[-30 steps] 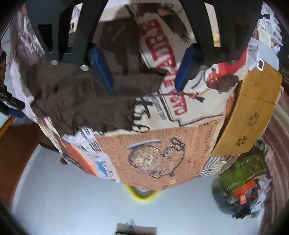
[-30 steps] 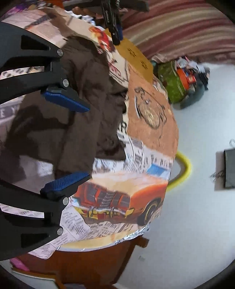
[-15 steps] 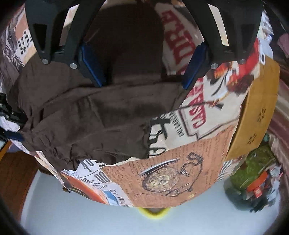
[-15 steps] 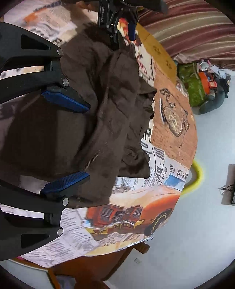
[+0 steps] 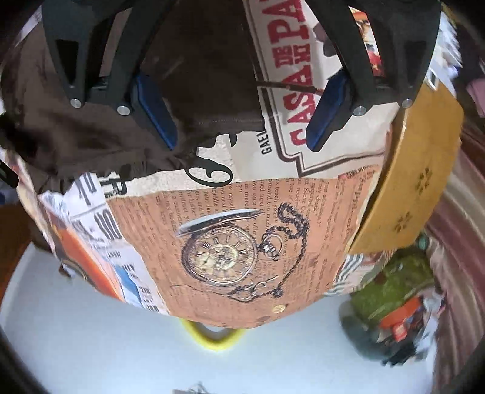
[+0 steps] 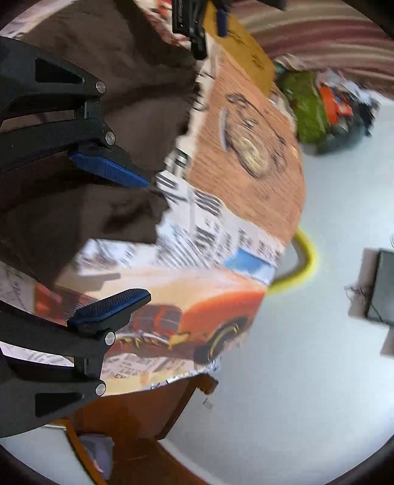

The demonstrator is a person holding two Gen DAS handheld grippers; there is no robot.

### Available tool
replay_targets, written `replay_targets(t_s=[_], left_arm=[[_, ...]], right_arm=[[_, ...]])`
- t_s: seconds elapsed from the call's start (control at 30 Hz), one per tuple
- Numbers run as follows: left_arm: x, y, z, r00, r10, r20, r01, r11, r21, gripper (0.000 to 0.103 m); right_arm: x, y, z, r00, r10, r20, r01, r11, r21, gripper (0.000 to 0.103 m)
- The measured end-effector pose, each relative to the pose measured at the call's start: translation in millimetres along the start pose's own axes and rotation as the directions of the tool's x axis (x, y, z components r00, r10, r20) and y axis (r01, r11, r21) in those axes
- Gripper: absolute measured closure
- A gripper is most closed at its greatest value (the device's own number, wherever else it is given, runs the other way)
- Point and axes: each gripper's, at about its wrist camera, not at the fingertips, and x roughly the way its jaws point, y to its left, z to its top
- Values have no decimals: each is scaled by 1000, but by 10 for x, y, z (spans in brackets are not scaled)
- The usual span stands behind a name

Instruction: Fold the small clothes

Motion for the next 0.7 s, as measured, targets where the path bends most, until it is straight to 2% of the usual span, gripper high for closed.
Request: replay_targets(t_s=[0.17, 0.3, 0.33, 0.4, 0.53, 0.6, 0.7], left_arm=[[-122, 110, -98, 1000, -1, 3, 1, 1000, 4, 16], [-308, 168, -257, 999, -40, -1, 40, 999, 0, 16], [-343, 170, -302, 999, -46, -3, 46, 999, 1, 16], [-421, 181, -435, 997, -76, -10, 76, 997, 1, 16], [-417, 148, -659, 993, -103, -54, 104, 994, 15, 14], [-342, 64, -749, 994, -74, -81, 79, 995, 65, 14], [-238, 4, -817, 995, -37, -89, 47, 993, 112, 14]], right_arm=[[-117, -139, -49, 999, 54, 9, -54, 996, 73, 37], [-279, -113, -197, 986, 163, -20, -162, 985, 52, 37], [-315, -88, -254, 984, 176, -29, -175, 984, 36, 34], [-359, -24, -384, 983, 174, -56, -174, 985, -9, 30], [-289, 95, -636, 981, 130, -145, -148, 981, -124, 30], [-213, 99, -680, 982, 87, -166, -113, 981, -155, 30], [-75, 23, -645, 980, 69, -185, -94, 987, -130, 30]])
